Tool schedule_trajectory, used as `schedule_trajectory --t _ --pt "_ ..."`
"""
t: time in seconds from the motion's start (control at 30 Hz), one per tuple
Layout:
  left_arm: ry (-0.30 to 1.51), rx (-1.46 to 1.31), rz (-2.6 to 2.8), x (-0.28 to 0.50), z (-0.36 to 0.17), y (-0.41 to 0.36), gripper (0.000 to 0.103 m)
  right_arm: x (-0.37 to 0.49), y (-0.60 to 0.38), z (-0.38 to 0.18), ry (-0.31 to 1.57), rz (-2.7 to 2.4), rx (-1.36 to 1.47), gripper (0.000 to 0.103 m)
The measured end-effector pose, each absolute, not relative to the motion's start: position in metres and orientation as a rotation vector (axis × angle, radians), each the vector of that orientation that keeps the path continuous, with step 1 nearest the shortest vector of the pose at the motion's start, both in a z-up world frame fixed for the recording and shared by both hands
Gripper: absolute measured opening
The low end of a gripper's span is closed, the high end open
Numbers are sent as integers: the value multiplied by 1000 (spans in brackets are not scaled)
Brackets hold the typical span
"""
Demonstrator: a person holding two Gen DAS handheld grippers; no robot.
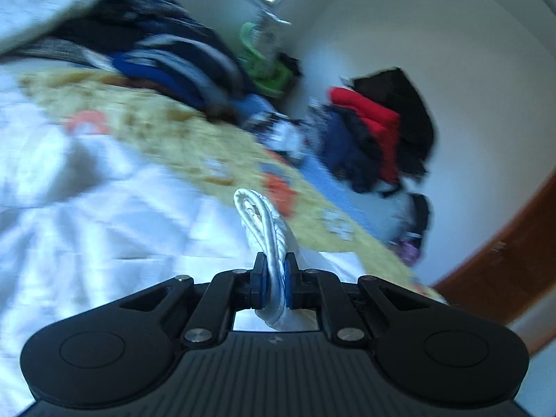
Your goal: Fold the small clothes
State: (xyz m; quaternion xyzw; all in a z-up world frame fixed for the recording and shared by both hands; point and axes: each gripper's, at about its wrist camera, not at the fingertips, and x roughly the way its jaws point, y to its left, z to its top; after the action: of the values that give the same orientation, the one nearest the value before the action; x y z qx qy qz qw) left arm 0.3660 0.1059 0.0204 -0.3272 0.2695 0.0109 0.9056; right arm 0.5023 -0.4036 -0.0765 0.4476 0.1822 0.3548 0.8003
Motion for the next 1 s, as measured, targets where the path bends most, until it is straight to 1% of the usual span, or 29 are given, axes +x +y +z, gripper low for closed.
schedule_trajectory --t 0.17,0.23,0.3,0.6,0.73,0.83,0.87,0.9,0.93,0.97,1.0 --pt "583 -671 158 352 2 132 9 509 -387 -82 457 761 954 83" --pt "596 -653 188 348 -3 137 9 511 -374 -84 487 771 947 89" --pt "621 -649 199 348 -7 138 9 513 -360 -88 529 795 944 90" --pt "711 -493 308 367 -17 148 9 525 -306 -120 808 713 815 94" --pt "868 -434 392 384 -40 150 9 526 -301 -129 817 724 796 93" --pt "889 -409 414 385 -50 144 15 526 -299 -130 807 738 777 94" --pt "889 -409 425 384 -49 144 23 526 -298 -130 804 738 774 95" --pt "890 -419 446 381 -46 144 28 526 -299 -129 802 738 774 96" --pt "883 -436 474 376 -40 146 38 526 -299 -129 801 739 777 96" --pt "858 -449 509 370 -34 148 45 526 -301 -128 800 736 784 96" --pt "807 -450 556 361 -24 146 47 527 -302 -127 798 731 796 96"
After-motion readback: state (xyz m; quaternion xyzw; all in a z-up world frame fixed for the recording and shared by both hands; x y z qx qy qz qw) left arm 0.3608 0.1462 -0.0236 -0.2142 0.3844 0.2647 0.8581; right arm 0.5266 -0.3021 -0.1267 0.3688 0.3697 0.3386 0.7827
